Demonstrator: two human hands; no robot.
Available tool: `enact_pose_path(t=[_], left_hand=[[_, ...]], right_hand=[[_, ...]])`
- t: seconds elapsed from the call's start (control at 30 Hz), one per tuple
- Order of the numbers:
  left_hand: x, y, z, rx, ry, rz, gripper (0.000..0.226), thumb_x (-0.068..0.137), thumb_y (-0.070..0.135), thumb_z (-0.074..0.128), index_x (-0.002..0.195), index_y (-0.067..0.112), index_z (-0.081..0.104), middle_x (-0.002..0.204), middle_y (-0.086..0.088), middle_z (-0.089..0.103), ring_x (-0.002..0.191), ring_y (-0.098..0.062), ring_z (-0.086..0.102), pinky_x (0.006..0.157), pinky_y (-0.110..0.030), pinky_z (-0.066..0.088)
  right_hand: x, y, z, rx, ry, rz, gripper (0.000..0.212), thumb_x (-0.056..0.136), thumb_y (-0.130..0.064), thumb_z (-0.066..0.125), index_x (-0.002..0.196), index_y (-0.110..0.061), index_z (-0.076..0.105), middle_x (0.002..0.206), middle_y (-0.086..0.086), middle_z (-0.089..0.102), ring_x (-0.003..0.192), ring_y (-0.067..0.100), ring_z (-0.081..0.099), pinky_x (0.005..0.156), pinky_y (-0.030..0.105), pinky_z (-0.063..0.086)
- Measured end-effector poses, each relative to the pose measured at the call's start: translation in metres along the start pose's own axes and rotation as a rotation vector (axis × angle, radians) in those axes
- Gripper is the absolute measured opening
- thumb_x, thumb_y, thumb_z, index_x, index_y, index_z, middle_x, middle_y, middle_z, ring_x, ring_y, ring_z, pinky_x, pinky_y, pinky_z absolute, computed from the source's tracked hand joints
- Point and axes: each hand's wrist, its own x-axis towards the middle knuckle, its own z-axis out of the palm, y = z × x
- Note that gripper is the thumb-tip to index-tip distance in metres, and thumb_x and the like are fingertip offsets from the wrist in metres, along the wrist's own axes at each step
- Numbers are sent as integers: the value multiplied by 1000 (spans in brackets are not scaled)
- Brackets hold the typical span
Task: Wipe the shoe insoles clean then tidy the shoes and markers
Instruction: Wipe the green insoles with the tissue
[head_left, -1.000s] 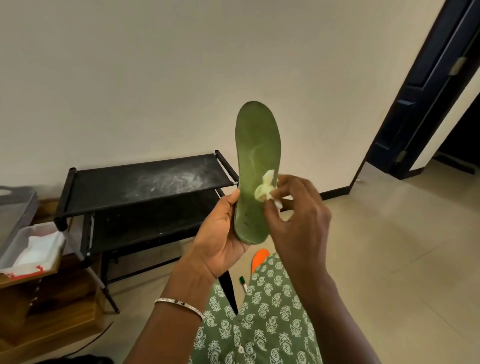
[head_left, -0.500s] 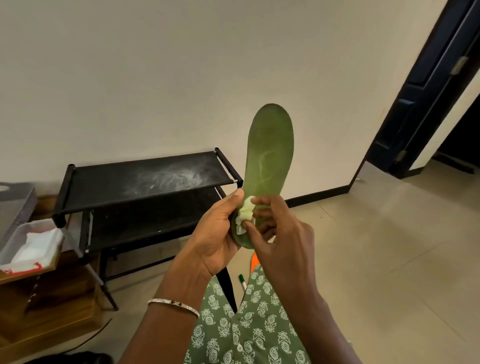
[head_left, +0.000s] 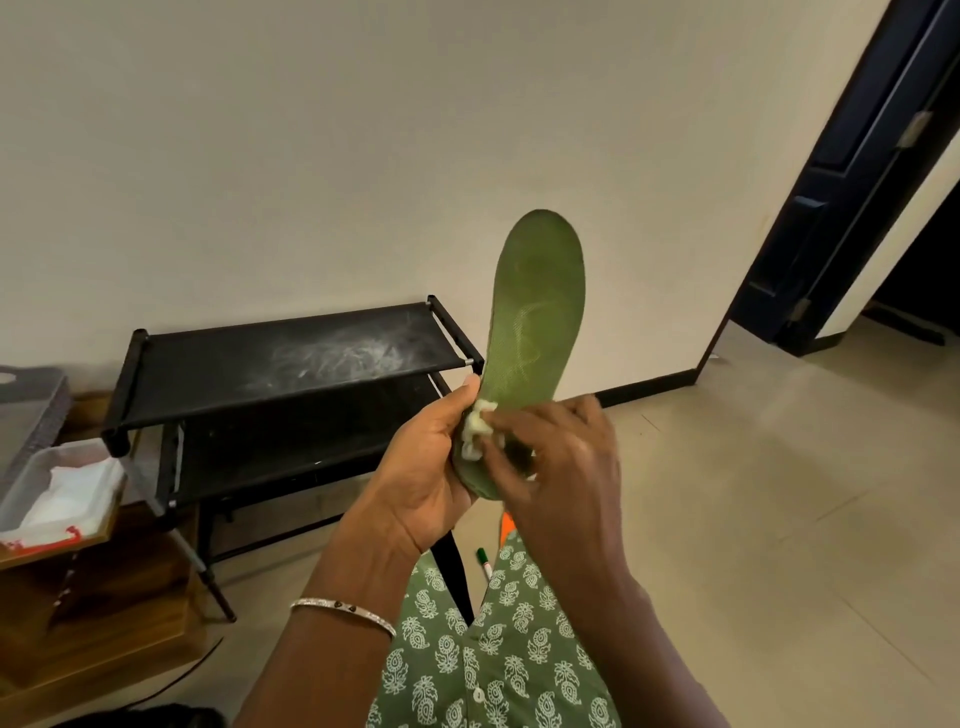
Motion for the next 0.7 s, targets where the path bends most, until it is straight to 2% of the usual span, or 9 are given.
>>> enact_pose_path(t=[0.07, 0.1, 0.13, 0.23, 0.33, 0.4, 0.5, 0.57, 0.7], left_hand=[[0, 0, -3, 18, -8, -7, 51, 103, 37, 45, 130, -5, 60, 125, -21, 67, 117, -31, 65, 95, -38, 56], [-1, -1, -1, 23, -13, -13, 51, 103, 36, 45, 130, -5, 60, 128, -22, 65, 121, -32, 63, 97, -39, 54], [-2, -2, 1, 21, -13, -12, 51, 104, 35, 45, 129, -6, 60, 127, -22, 65, 120, -31, 64, 95, -38, 56], [0, -6, 8, -15, 9, 25, 50, 103, 30, 47, 134, -8, 55, 114, -18, 69, 98, -25, 69, 78, -33, 62], [2, -6, 9, 13, 28, 58, 46, 103, 30, 47, 134, -2, 58, 119, -17, 68, 102, -23, 67, 91, -36, 56], [2, -5, 7, 12, 34, 59, 45, 103, 30, 46, 133, -1, 59, 120, -17, 68, 104, -24, 67, 92, -37, 55], [-1, -1, 5, -58, -2, 25, 47, 102, 30, 48, 131, -7, 56, 112, -19, 66, 94, -24, 65, 80, -33, 60], [-1, -1, 5, -60, -11, 15, 46, 103, 29, 48, 123, -10, 59, 107, -18, 68, 87, -23, 68, 73, -32, 63], [1, -4, 6, -48, 14, 39, 43, 103, 29, 47, 127, -6, 58, 110, -19, 67, 90, -22, 67, 76, -32, 61]], right_hand=[[-13, -6, -1, 24, -38, -15, 16, 85, -29, 74, 98, -22, 78, 86, -9, 69, 82, 15, 46, 75, 33, 42], [-15, -6, -2, 12, -35, -18, 16, 86, -32, 72, 97, -23, 78, 85, -10, 69, 83, 15, 47, 76, 34, 40], [-13, -5, -4, -15, -23, -22, 16, 86, -35, 70, 96, -24, 78, 85, -11, 69, 84, 16, 48, 76, 33, 38], [3, 3, -8, -118, 72, -22, 13, 84, -36, 72, 92, -27, 76, 86, -12, 71, 87, 19, 50, 77, 33, 31], [18, 10, -9, -145, 179, 40, 13, 83, -31, 77, 94, -24, 76, 89, -9, 71, 88, 22, 53, 77, 36, 36], [18, 8, -6, -102, 175, 57, 14, 83, -30, 77, 95, -22, 76, 89, -8, 71, 88, 22, 53, 77, 38, 39], [4, -2, -1, -17, 103, 26, 15, 84, -31, 74, 95, -22, 77, 88, -9, 69, 85, 19, 50, 75, 33, 35], [-5, -8, 0, -18, 74, -9, 15, 85, -33, 71, 95, -24, 77, 87, -11, 68, 85, 16, 49, 75, 29, 31], [9, 0, -3, -109, 101, 8, 14, 85, -37, 73, 95, -27, 76, 90, -13, 71, 89, 19, 51, 77, 35, 33]])
